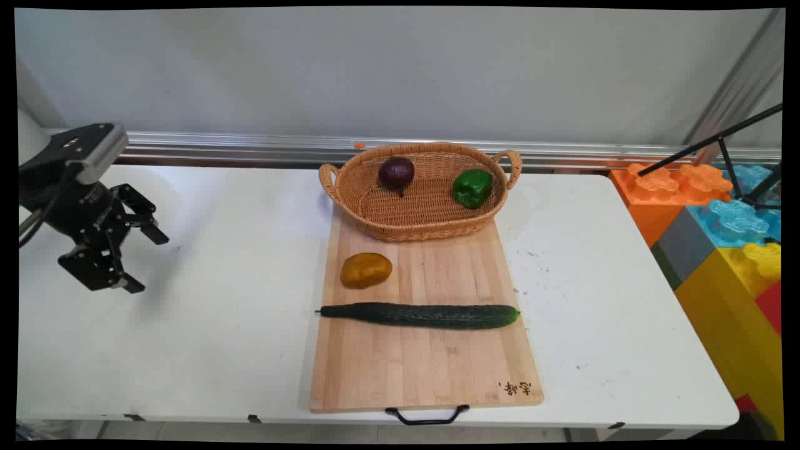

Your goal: Pick up the cucumber from the cutting board

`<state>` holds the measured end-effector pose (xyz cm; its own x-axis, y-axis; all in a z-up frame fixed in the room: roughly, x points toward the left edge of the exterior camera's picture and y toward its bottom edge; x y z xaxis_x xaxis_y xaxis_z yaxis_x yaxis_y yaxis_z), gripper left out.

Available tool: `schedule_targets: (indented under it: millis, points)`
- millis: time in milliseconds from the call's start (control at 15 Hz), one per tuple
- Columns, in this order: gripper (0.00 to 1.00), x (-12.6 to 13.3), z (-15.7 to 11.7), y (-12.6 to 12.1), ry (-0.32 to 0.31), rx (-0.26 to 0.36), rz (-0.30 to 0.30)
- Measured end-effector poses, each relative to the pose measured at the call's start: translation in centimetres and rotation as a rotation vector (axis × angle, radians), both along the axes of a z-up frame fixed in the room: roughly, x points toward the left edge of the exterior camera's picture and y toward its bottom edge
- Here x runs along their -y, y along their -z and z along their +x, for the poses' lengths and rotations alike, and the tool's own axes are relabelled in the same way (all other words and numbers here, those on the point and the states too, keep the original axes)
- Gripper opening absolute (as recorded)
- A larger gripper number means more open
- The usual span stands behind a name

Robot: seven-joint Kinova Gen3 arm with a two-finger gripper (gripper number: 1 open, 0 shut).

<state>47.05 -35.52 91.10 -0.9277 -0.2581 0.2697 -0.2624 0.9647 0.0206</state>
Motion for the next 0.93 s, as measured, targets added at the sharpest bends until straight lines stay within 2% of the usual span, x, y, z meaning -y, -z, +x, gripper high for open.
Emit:
schedule_targets:
  millis: [133, 200, 400, 667, 800, 933]
  points:
    - [1.00, -0.1, -0.3, 0.0, 0.028, -0.042, -0.018]
    - [1.00, 0.0, -0.8, -0.1, 0.044, -0.083, -0.041]
    - [1.00, 0.6, -3.3, -1.1, 0.087, -0.215, -0.135]
    - [1.00, 1.3, -7.0, -2.9, 0.159, -0.340, -0.230]
    - [1.00, 1.9, -9.1, -3.2, 0.202, -0.383, -0.257]
    - [1.00, 2.9, -12.1, -2.5, 0.246, -0.389, -0.250]
